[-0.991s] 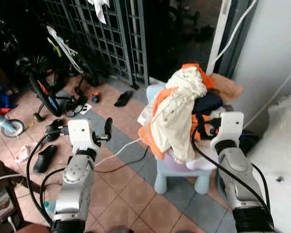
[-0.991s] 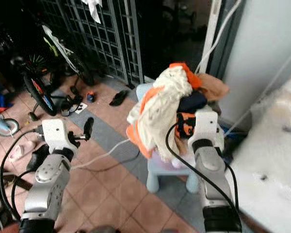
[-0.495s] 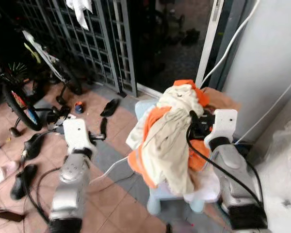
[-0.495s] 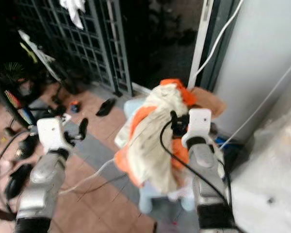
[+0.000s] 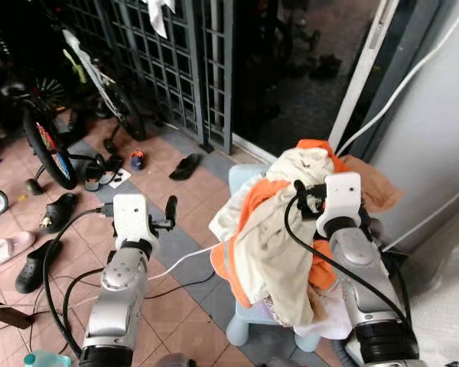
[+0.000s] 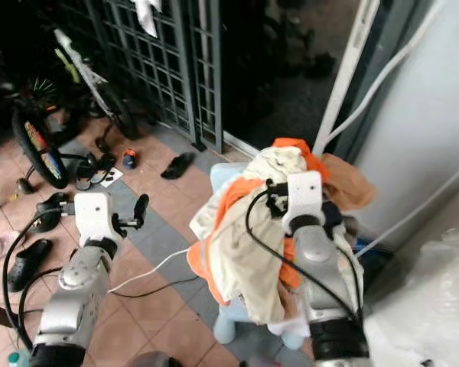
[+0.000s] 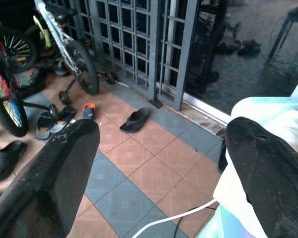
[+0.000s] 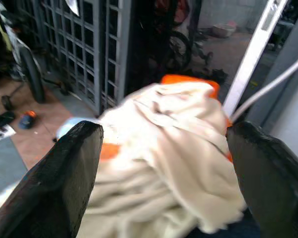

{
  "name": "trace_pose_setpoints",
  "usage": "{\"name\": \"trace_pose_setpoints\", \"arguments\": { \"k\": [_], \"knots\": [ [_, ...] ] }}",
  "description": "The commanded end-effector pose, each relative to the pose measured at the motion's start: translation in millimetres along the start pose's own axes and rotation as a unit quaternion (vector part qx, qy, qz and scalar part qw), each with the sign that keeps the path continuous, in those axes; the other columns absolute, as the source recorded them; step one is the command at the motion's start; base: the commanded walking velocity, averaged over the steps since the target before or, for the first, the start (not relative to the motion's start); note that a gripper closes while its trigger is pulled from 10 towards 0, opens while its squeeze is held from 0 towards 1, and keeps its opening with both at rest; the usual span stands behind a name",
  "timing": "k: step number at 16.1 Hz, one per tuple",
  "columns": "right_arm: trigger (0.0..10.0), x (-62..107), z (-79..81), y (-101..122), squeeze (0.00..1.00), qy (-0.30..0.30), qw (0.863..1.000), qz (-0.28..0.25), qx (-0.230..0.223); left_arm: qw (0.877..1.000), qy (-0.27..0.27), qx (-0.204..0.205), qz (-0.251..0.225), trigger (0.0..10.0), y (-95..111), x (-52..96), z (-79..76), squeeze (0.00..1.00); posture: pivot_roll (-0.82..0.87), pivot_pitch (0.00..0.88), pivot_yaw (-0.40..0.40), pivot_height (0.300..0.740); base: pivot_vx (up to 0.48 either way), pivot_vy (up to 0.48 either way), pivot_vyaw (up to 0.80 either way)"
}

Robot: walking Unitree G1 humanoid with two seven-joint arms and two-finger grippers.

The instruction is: Clothes washing

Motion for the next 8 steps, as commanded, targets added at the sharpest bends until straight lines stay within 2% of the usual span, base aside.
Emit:
{"name": "trace_pose_setpoints", "arguments": {
  "k": [1,3,4,7,8],
  "knots": [
    [10.0,-1.6,-0.9,-1,0.0,-0.01,1.0,0.01,0.021,1.0,0.018,0.006,-0.005,10.0,2,-0.7,5.3,0.0,-0.02,0.0,0.015,0.74,0.0,0.0,0.0],
    [10.0,-3.8,6.9,3,0.0,0.036,0.999,-0.013,-0.009,0.999,0.028,0.011,-0.012,10.0,2,1.0,8.4,0.0,-0.01,0.0,0.015,0.74,0.0,0.0,0.0],
    [10.0,-7.5,2.9,2,0.0,0.03,0.999,-0.01,-0.013,0.999,0.037,0.009,-0.017,10.0,1,2.5,9.4,0.0,-0.01,0.0,-0.001,0.74,0.0,0.0,0.0],
    [10.0,-16.9,1.9,8,0.0,0.055,0.998,-0.017,0.01,0.998,0.054,0.018,-0.028,10.0,0,1.2,5.2,0.0,0.01,0.0,-0.085,0.74,0.0,0.0,0.0],
    [10.0,-22.0,5.8,7,0.0,0.076,0.997,-0.009,0.026,0.997,0.066,0.023,-0.029,10.0,-2,0.9,5.0,0.0,0.02,0.0,-0.104,0.74,0.0,0.0,0.0]
  ]
}}
Point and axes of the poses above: a point about 5 cm out from each wrist's last joint towards the gripper, its own x axis pointing back from the gripper into the wrist, its own y axis along the axis of the wrist's last joint, z = x × y, the point moved 2 cm from there along -x, pointing out of the wrist towards the gripper, and after that the axes turned 11 degrees about x, right-handed, at the moved point
